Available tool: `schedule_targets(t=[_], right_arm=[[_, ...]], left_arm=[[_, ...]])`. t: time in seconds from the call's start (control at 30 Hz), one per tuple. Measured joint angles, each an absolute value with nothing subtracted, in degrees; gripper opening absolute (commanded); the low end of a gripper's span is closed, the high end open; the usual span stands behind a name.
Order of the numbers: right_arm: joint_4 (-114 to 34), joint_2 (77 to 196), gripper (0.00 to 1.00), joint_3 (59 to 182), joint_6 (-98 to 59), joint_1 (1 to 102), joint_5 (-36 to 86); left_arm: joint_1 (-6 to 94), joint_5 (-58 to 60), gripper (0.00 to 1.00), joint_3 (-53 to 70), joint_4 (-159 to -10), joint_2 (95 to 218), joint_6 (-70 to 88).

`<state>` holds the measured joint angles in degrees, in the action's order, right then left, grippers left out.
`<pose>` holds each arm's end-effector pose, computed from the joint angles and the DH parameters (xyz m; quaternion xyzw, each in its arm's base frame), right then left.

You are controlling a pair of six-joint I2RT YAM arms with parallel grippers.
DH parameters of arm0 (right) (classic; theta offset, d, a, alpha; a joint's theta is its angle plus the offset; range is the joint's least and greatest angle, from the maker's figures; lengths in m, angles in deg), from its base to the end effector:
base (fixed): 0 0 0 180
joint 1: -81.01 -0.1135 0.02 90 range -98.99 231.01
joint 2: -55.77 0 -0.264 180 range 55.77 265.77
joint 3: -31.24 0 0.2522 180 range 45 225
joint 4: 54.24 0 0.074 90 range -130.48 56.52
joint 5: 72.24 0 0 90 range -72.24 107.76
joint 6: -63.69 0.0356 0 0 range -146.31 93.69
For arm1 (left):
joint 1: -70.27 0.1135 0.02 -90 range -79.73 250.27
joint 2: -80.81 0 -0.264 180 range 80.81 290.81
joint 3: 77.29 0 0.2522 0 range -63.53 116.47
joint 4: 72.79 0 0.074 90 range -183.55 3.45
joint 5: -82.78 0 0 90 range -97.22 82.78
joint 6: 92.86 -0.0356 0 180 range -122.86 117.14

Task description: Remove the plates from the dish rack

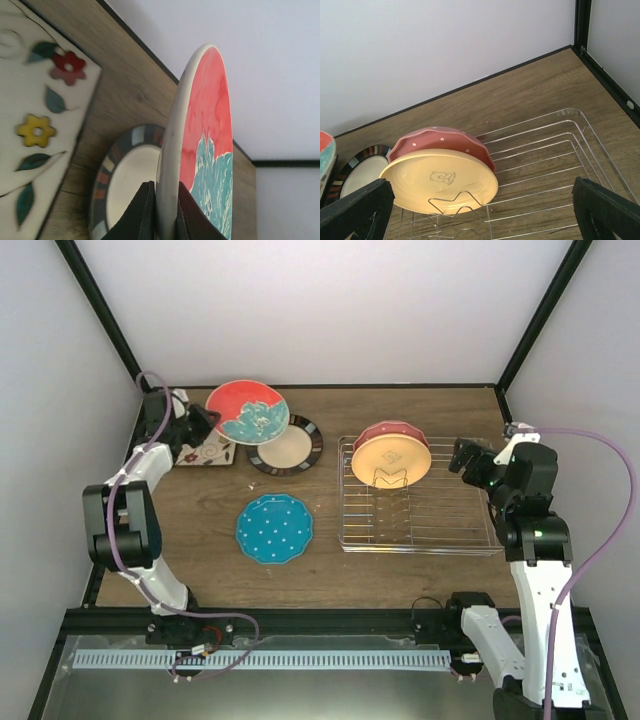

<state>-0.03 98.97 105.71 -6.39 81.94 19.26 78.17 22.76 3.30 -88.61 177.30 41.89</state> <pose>0.1440 -0.0014 0.3824 0.1437 0.8211 0.1019 0.5430 0.3804 0.0348 0.2516 -0.2613 0.8121 -0.3630 0.3749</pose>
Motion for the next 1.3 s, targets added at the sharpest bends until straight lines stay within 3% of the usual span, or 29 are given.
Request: schedule_targets(t=[0.53, 0.97, 1.03, 1.07, 1.3], right_arm=[[5.1, 93.99, 1.0, 106.34, -6.08, 81.94, 15.72], [9.47, 91.72, 1.0, 107.98, -5.45, 81.94, 12.46], [9.67, 91.74, 1.0, 107.98, -5.4, 81.94, 12.33], [9.67, 91.76, 1.0, 107.98, -5.38, 81.94, 12.27], [9.65, 92.04, 1.0, 107.98, -5.25, 81.94, 12.14]], left_arm=[[68.27, 25.16, 0.04, 8.74, -86.65, 191.99, 39.31], [66.56, 25.27, 0.21, 11.32, -86.14, 194.94, 38.37], [66.5, 25.32, 0.26, 11.36, -86.14, 194.94, 38.26], [66.5, 25.34, 0.41, 11.36, -86.14, 194.94, 38.28], [66.48, 25.32, 0.75, 11.14, -86.23, 194.94, 37.65]])
